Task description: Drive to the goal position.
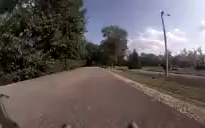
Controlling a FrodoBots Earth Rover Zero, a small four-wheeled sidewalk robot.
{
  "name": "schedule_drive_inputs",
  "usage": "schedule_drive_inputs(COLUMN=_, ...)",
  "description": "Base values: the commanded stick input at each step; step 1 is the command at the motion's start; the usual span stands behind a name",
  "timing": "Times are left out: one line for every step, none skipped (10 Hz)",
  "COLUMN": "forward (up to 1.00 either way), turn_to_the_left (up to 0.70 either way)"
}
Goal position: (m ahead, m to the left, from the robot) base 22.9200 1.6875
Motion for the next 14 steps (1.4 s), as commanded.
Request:
schedule_drive_inputs(forward=0.7, turn_to_the_left=0.0)
schedule_drive_inputs(forward=0.7, turn_to_the_left=0.0)
schedule_drive_inputs(forward=0.7, turn_to_the_left=0.0)
schedule_drive_inputs(forward=0.7, turn_to_the_left=0.0)
schedule_drive_inputs(forward=0.7, turn_to_the_left=0.0)
schedule_drive_inputs(forward=0.7, turn_to_the_left=0.0)
schedule_drive_inputs(forward=0.7, turn_to_the_left=0.0)
schedule_drive_inputs(forward=0.7, turn_to_the_left=0.0)
schedule_drive_inputs(forward=0.7, turn_to_the_left=0.0)
schedule_drive_inputs(forward=0.7, turn_to_the_left=0.0)
schedule_drive_inputs(forward=0.7, turn_to_the_left=0.0)
schedule_drive_inputs(forward=0.7, turn_to_the_left=0.0)
schedule_drive_inputs(forward=0.7, turn_to_the_left=0.0)
schedule_drive_inputs(forward=0.7, turn_to_the_left=0.0)
